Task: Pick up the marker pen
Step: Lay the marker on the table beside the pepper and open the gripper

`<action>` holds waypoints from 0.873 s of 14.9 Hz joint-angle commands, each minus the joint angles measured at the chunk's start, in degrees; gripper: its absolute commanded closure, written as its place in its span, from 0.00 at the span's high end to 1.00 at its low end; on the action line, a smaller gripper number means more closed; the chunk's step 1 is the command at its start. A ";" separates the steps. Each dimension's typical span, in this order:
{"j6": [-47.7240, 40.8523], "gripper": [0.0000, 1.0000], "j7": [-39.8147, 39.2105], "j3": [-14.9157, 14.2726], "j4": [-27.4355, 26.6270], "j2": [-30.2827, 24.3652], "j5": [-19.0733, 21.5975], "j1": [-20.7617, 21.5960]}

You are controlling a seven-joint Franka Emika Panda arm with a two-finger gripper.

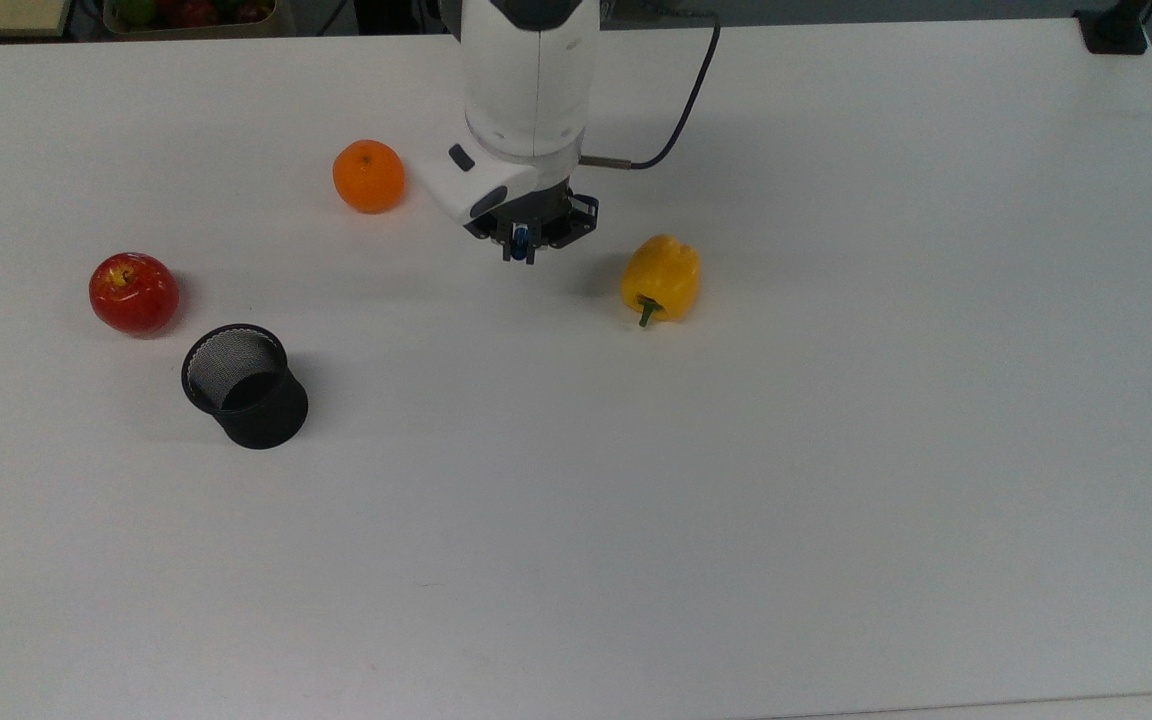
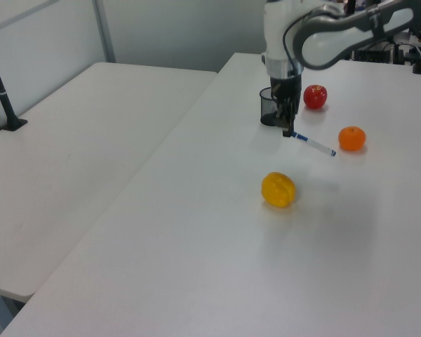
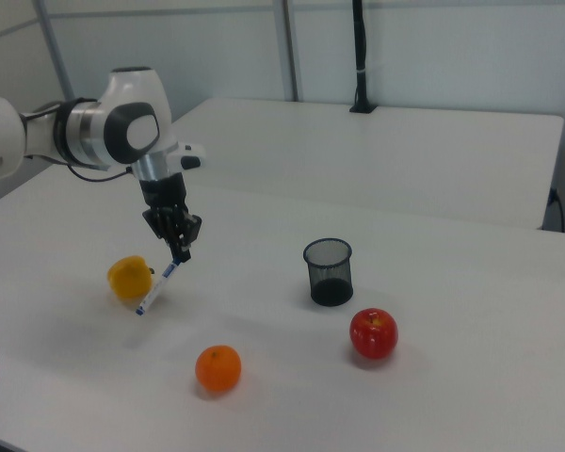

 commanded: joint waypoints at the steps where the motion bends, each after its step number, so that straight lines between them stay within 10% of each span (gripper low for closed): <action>1: 3.41 0.10 -0.11 0.20 -1.44 1.52 0.81 0.06; 6: 3.59 0.19 -0.11 0.20 -1.35 1.61 0.81 0.06; 8: 3.51 0.55 -0.20 0.20 -1.18 1.61 0.72 -0.11; 9: 3.51 0.96 -0.02 0.20 -1.09 1.61 0.72 -0.03; 13: 3.33 1.00 -0.11 0.20 -1.00 1.61 0.19 0.06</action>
